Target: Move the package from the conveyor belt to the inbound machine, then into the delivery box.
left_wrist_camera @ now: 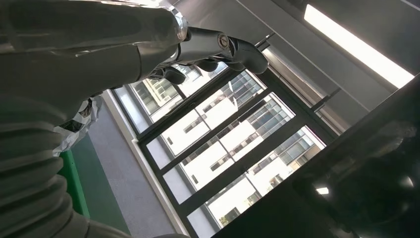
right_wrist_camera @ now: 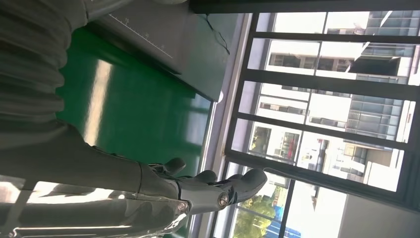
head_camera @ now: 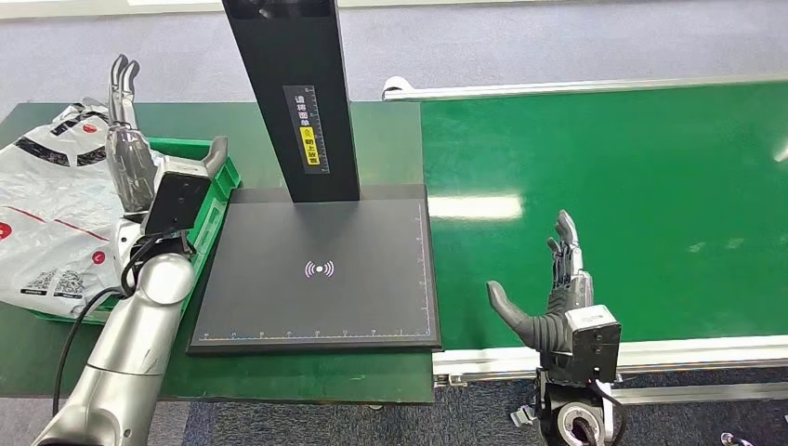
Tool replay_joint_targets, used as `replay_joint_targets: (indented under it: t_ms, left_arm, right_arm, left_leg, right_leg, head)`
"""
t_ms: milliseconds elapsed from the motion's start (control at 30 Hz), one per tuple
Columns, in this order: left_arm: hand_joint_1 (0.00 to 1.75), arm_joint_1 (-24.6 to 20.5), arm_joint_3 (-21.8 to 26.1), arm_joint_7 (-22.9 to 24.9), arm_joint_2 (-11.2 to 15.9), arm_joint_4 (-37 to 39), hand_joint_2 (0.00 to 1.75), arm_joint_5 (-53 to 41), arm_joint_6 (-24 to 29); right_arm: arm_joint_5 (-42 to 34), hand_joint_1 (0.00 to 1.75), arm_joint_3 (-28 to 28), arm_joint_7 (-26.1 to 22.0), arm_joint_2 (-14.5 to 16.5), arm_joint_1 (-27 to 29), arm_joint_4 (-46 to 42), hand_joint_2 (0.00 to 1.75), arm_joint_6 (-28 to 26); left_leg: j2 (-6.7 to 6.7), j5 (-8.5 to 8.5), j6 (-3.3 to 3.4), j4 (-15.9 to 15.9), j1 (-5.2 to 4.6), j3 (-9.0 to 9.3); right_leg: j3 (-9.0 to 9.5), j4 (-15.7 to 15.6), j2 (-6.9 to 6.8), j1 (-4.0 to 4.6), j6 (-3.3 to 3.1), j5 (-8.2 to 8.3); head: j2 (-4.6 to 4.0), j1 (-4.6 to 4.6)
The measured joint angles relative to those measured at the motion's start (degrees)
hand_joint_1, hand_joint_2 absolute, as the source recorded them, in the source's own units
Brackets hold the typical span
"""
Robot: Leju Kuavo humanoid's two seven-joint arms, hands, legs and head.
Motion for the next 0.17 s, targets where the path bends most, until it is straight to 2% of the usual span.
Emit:
replay_joint_targets:
  t_ms: [167]
  left_arm:
    - [0.00,0.23,-0.32,-0.05,0.00,-0.36,1.75,0.50,-0.45]
  right_arm:
    - [0.00,0.00,-0.02,0.00,-0.01,0.11,-0.02,1.75,-0.02]
  left_leg:
    - [0.00,0.00,0.00,0.00,-0.01,0.00]
  right_leg:
    - [0.00,0.00,0.00,-0.01,0.00,0.00]
  head:
    - [0.00,0.00]
